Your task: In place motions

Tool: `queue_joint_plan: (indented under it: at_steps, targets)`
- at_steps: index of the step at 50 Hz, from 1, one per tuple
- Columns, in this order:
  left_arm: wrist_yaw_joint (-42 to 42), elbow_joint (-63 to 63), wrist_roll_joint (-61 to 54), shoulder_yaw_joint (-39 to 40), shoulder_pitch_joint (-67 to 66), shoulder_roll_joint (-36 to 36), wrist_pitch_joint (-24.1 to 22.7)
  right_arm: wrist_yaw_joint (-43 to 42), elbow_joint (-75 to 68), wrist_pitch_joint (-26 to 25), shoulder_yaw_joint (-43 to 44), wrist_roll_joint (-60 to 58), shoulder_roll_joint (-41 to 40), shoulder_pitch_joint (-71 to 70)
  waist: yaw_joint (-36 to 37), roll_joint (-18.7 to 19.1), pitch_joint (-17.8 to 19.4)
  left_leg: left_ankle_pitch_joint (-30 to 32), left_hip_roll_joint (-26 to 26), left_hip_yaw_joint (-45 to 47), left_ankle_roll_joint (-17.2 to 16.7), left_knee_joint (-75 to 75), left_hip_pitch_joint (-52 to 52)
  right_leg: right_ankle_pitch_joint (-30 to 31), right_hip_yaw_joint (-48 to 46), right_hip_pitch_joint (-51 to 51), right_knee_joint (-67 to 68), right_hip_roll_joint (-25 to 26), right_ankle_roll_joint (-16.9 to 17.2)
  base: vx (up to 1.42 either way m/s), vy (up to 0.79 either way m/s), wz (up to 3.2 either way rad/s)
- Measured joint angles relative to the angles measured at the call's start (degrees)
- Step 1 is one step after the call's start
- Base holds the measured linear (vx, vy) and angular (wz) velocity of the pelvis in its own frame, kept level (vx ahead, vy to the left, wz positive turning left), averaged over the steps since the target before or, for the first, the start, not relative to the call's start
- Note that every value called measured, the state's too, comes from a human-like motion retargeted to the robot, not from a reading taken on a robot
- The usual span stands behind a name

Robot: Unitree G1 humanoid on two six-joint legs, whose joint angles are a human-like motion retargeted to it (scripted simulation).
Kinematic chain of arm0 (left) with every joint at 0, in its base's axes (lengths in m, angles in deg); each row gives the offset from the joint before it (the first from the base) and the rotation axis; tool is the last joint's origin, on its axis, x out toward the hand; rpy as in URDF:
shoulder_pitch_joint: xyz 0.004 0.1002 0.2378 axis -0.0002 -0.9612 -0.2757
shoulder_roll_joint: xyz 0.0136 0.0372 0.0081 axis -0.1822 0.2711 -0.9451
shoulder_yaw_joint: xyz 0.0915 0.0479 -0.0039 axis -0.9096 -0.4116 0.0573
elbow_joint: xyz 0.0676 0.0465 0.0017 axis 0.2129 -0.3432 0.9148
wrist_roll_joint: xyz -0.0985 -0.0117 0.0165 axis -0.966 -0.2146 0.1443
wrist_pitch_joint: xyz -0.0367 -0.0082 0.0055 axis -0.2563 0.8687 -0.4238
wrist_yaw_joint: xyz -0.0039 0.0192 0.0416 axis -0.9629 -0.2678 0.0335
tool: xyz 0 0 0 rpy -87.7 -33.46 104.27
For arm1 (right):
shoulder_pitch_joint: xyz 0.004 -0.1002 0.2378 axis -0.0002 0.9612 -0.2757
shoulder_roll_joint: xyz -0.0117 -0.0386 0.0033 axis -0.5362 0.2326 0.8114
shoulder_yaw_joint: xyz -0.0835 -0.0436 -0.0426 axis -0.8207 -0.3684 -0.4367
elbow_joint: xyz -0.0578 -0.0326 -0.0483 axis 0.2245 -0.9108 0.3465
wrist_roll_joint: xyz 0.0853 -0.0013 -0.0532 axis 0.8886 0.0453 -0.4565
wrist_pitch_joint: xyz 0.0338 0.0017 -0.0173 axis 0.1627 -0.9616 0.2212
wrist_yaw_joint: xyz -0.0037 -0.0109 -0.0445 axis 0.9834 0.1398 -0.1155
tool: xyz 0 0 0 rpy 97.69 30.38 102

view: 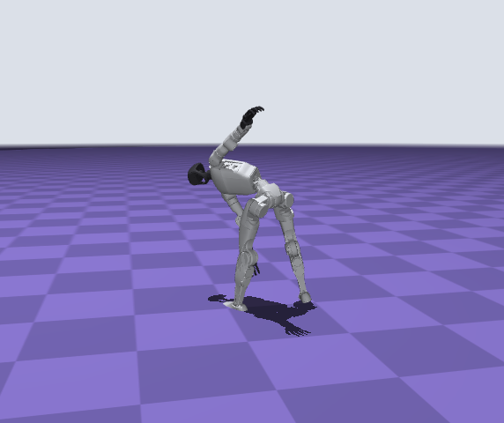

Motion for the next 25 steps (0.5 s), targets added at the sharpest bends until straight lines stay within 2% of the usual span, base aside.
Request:
queue_joint_plan:
  at_steps: [2, 5, 10, 13, 15, 17, 20, 22, 25]
  targets:
    - [-1.0, 0.4, 4.1, -2.2, 0.6, -1.0, 1.2, -7.4, 1.8, 2.2, 2.0, -4.9, -2.4, 8.1, -2.7, -0.4, 0.0, -1.7, -0.3, -1.1, 1.6, 2.5, 3.3, 1.5, -0.6, 4.5, -0.1, 0.2, 0.3, -0.03, 0.11, 0.42]
    - [0.9, 0.7, 7.9, -3.7, 0.8, -2.1, 3.4, -17.4, 4.0, 3.8, 2.5, -8.6, -11.0, 16.1, -9.3, -5.3, 0.0, -5.1, -1.1, -2.1, 4.7, 7.4, 6.0, 5.3, -0.3, 8.9, 0.2, -0.2, 0.6, -0.04, 0.26, 0.29]
    - [10.4, 3.0, 12.6, -1.6, -2.8, -2.8, 0.7, -14.5, 3.0, 5.1, -1.1, -7.6, -27.5, 23.1, -22.8, -18.2, 0.0, -11.1, -2.0, 0.3, 10.5, 14.9, 11.3, 12.9, 1.8, 14.5, 1.8, -1.9, 0.6, -0.02, 0.38, -0.23]
    - [15.8, 8.1, 21.6, -1.8, -5.4, -2.8, 0.5, -13.9, 0.5, 5.8, -4.3, -6.0, -33.6, 26.4, -29.8, -25.0, 0.0, -13.7, -1.9, 2.9, 13.3, 17.0, 16.9, 17.4, 2.4, 18.1, 3.7, -3.1, 1.1, -0.03, 0.44, -0.61]
    - [16.7, 11.9, 29.0, -2.5, -6.0, -2.6, 0.7, -14.8, -0.4, 6.8, -5.6, -4.8, -36.5, 28.8, -34.1, -28.2, 0.0, -14.6, -1.5, 4.5, 14.7, 17.0, 21.6, 18.6, 2.0, 20.3, 6.9, -4.0, 1.3, 0.05, 0.43, -0.59]
    - [17.2, 15.0, 34.2, -4.3, -5.2, -2.2, 0.8, -15.6, -1.0, 8.2, -6.0, -3.7, -38.5, 30.9, -37.9, -29.9, 0.0, -15.0, -0.5, 6.1, 15.5, 16.2, 26.5, 18.6, 1.0, 22.2, 10.8, -4.5, 0.0, 0.07, 0.43, -0.56]
    - [16.5, 17.7, 38.8, -5.9, -2.3, 0.2, 1.1, -15.5, -2.4, 9.9, -6.1, -2.1, -39.8, 32.5, -41.9, -30.3, 0.0, -15.6, 1.9, 8.4, 16.1, 14.5, 33.5, 18.6, -0.2, 24.8, 13.6, -2.9, -4.5, 0.06, 0.43, -0.72]
    - [14.1, 18.8, 38.9, -5.4, -0.9, 3.2, 1.7, -14.3, -3.7, 10.6, -6.4, -2.6, -39.4, 33.4, -44.1, -30.8, 0.0, -16.1, 2.4, 10.6, 16.6, 13.6, 38.0, 17.0, 0.9, 26.7, 14.4, -1.1, -1.4, 0.12, 0.37, -0.61]
    - [8.8, 20.6, 37.2, -2.9, -0.3, 8.3, 2.8, -13.1, -5.0, 10.7, -8.1, -6.0, -38.6, 34.7, -49.8, -32.4, 0.0, -16.5, 0.9, 12.4, 17.5, 11.9, 44.4, 10.8, 7.6, 28.3, 16.4, 2.2, 8.9, 0.21, 0.31, -0.13]
